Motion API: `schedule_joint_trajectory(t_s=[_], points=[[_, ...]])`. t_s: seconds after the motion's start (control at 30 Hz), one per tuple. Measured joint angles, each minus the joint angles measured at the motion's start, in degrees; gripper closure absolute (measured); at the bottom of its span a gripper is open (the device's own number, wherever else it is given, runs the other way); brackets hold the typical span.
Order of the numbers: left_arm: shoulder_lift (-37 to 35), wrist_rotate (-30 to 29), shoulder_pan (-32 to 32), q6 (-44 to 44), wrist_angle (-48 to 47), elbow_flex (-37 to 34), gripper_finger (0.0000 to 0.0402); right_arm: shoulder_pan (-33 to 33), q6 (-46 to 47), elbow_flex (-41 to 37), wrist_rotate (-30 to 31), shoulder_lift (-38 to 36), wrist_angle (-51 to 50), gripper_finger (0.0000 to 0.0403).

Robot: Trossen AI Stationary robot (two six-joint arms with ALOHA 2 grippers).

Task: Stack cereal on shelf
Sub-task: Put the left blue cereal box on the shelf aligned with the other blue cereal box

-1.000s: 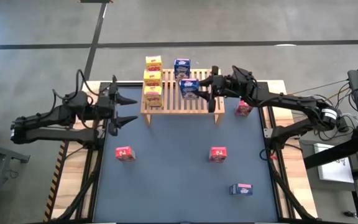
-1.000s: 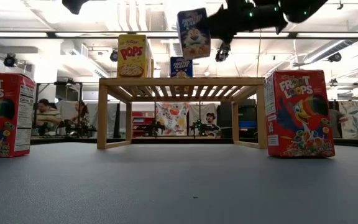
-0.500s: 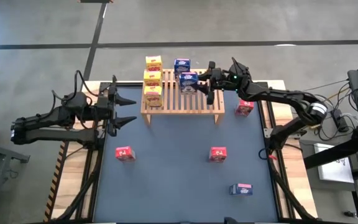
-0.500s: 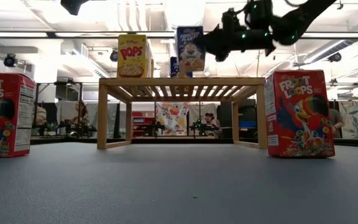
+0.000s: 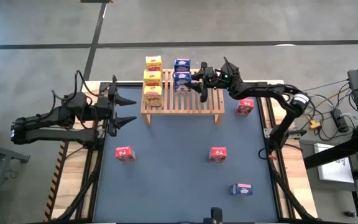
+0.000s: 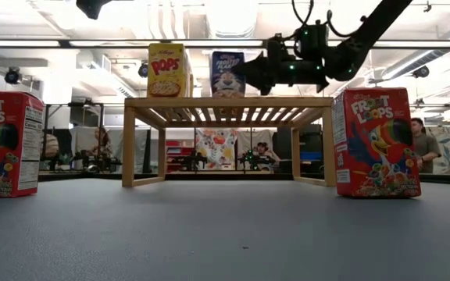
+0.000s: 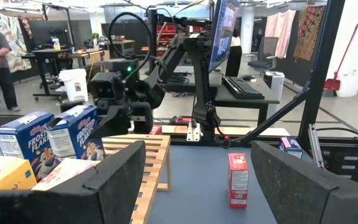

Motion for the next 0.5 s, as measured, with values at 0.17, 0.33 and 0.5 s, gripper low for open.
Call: schedule_joint_trajectory(t_s=[0.17,0.33,0.5], points=[[0.01,0.00,0.00,-0.01,-0.02,0.00,0.0126,0.07,-0.12,1.44,-1.16,2.01,-0.05,0.0254],[0.02,0.00,0.00,0.00,-0.04,0.00,0.0126,0.02,-1.06,1.72,-1.13,2.40,-0.23,0.0254],[0.02,0.02,0.00,0.02,-0.09,0.00,0.0126,-0.24,-1.38,1.72,-1.12,2.42,-1.08,0.0254]])
